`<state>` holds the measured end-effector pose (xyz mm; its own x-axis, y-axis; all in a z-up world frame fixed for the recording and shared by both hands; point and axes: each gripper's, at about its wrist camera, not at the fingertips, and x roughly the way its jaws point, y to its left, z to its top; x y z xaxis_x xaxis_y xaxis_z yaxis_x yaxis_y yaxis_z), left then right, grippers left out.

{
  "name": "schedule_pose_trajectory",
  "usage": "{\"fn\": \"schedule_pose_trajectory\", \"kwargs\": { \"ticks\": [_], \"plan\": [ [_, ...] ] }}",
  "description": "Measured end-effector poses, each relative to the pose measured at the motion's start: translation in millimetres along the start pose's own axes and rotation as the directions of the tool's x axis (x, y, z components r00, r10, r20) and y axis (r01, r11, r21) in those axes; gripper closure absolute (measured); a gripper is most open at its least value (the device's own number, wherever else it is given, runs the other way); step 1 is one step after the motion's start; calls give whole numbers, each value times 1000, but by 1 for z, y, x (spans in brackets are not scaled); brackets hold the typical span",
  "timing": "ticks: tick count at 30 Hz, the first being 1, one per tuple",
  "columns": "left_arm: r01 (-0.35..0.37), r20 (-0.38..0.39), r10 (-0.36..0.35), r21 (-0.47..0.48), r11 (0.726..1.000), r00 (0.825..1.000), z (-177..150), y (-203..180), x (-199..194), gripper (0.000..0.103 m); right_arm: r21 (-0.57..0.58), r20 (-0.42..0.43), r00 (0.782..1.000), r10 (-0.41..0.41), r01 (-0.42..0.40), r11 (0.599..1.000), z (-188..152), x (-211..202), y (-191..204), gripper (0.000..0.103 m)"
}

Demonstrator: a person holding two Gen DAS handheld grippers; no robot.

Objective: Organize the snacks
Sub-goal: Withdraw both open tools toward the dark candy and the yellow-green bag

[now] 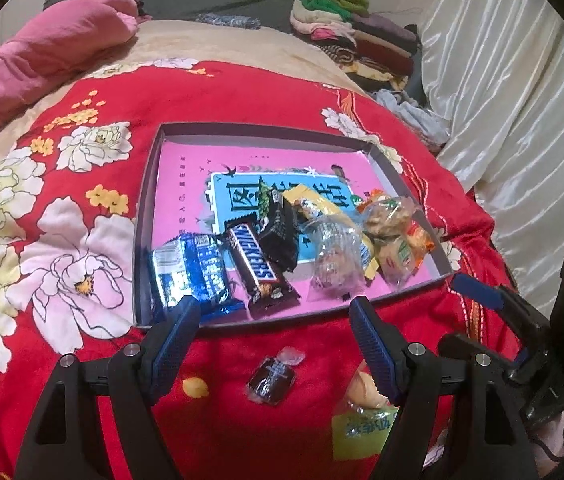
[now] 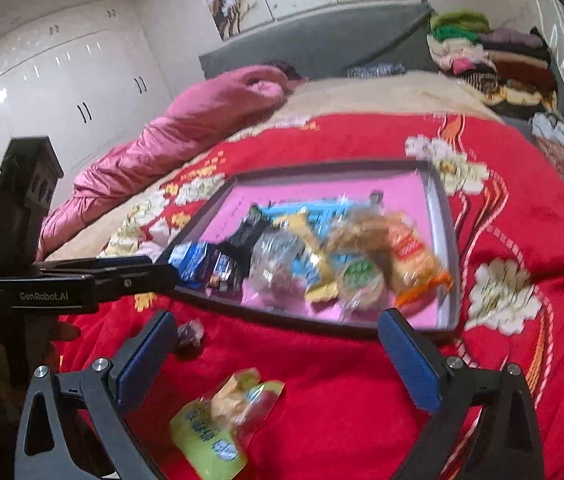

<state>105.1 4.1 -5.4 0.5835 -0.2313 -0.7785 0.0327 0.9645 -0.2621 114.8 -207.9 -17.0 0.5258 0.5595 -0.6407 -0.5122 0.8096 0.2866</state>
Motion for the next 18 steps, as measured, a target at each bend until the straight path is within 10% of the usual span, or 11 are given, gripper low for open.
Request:
{"fn": "schedule_pose_trajectory", "kwargs": {
  "ticks": [18],
  "plan": [
    [-34,-85,35,16,999,996,-25,10,5,25,8,-240,969,-62,66,998,-34,33,20,1]
  ]
}}
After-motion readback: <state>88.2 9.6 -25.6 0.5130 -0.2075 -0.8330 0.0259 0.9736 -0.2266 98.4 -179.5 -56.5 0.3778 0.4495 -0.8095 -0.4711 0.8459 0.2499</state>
